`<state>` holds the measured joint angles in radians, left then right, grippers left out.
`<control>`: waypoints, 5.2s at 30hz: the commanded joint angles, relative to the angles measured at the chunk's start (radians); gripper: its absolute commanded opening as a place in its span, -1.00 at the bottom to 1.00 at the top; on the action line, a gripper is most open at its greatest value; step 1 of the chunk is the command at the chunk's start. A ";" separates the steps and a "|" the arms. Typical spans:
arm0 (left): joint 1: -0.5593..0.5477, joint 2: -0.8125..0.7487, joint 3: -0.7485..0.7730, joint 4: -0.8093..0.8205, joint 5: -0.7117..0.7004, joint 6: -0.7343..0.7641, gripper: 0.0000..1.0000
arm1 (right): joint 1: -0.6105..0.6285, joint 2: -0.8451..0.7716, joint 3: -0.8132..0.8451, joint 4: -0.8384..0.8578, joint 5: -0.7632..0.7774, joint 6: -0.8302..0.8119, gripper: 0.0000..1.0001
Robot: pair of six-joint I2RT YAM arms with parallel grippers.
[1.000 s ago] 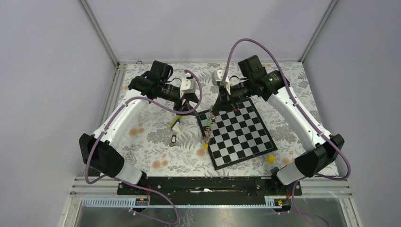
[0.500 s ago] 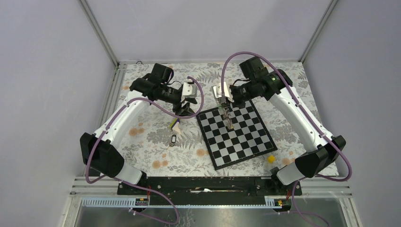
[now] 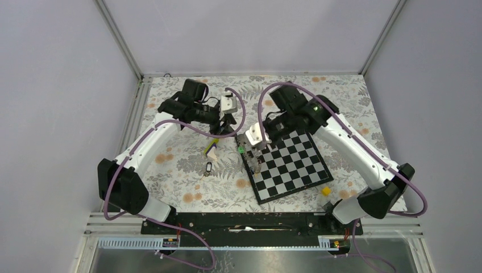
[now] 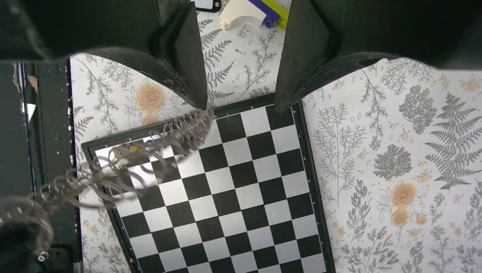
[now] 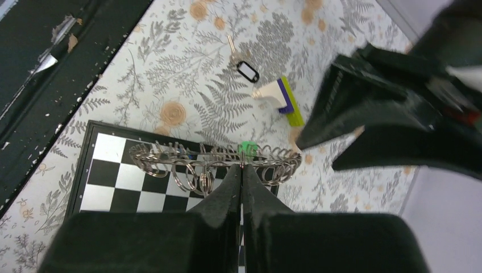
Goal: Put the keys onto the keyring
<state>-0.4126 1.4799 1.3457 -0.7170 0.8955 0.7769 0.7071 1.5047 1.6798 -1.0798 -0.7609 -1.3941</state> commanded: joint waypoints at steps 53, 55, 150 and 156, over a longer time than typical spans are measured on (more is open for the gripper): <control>0.083 -0.149 0.120 0.157 0.078 -0.488 0.21 | 0.024 0.104 0.256 0.098 0.092 0.909 -1.00; 0.087 -0.157 0.116 0.131 0.092 -0.447 0.21 | -0.009 0.117 0.268 0.084 0.066 0.921 -1.00; -0.152 -0.084 0.166 0.119 0.072 -0.234 -0.12 | -0.144 0.210 0.265 0.156 -0.074 1.058 -1.00; -0.153 -0.081 0.151 0.119 0.043 -0.209 -0.12 | -0.144 0.206 0.261 0.156 -0.075 1.060 -1.00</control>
<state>-0.5629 1.4036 1.4708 -0.6338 0.9340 0.5259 0.5667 1.7195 1.9324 -0.9382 -0.7876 -0.3538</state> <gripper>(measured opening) 0.440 0.021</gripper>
